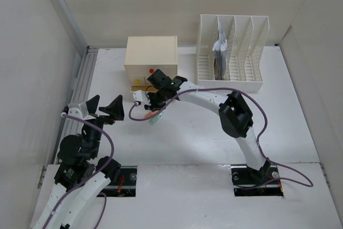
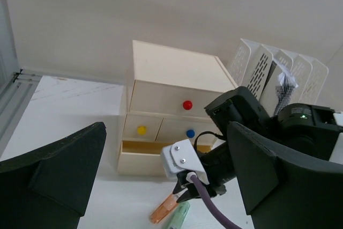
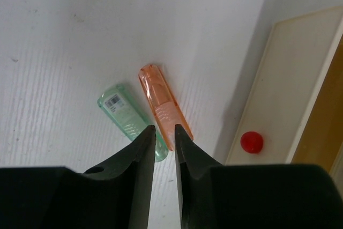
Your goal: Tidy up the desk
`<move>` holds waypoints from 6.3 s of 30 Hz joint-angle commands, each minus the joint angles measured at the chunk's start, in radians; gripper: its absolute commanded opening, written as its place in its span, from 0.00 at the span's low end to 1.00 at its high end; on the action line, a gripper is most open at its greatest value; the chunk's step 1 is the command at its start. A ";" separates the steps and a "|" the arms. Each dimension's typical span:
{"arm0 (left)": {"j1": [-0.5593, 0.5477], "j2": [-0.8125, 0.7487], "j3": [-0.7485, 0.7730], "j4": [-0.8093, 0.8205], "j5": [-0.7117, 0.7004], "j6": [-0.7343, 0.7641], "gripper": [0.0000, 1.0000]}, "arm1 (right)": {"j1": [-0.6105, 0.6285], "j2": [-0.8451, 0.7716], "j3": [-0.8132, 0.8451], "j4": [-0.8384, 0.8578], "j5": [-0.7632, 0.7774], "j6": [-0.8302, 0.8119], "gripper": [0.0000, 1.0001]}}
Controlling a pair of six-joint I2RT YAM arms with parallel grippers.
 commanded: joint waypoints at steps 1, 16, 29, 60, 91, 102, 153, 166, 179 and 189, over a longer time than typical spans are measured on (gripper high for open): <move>-0.005 -0.048 -0.017 0.068 -0.008 0.019 0.95 | 0.021 0.034 0.086 -0.023 0.011 -0.001 0.27; -0.005 -0.099 -0.017 0.068 0.023 0.009 0.95 | 0.030 0.135 0.175 -0.119 0.031 -0.089 0.34; -0.005 -0.108 -0.017 0.068 0.032 0.009 0.95 | 0.030 0.184 0.212 -0.128 0.070 -0.098 0.39; -0.005 -0.117 -0.017 0.068 0.023 0.009 0.95 | 0.030 0.281 0.302 -0.331 0.048 -0.112 0.44; -0.005 -0.127 -0.027 0.068 0.014 0.009 0.95 | 0.030 0.005 0.218 -0.029 0.194 0.066 0.11; -0.005 -0.127 -0.027 0.068 0.014 0.009 0.95 | 0.030 -0.069 0.132 0.151 0.510 0.114 0.09; -0.005 -0.127 -0.027 0.059 0.014 0.009 0.95 | 0.030 0.015 0.161 0.162 0.587 0.161 0.42; -0.005 -0.136 -0.027 0.059 0.014 0.009 0.95 | 0.030 -0.134 -0.041 -0.170 -0.059 -0.211 0.35; -0.005 -0.136 -0.027 0.059 0.014 0.009 0.95 | 0.030 -0.040 -0.087 -0.161 -0.061 -0.232 0.41; -0.005 -0.136 -0.027 0.059 0.014 0.009 0.95 | 0.030 0.040 -0.058 -0.138 -0.038 -0.212 0.44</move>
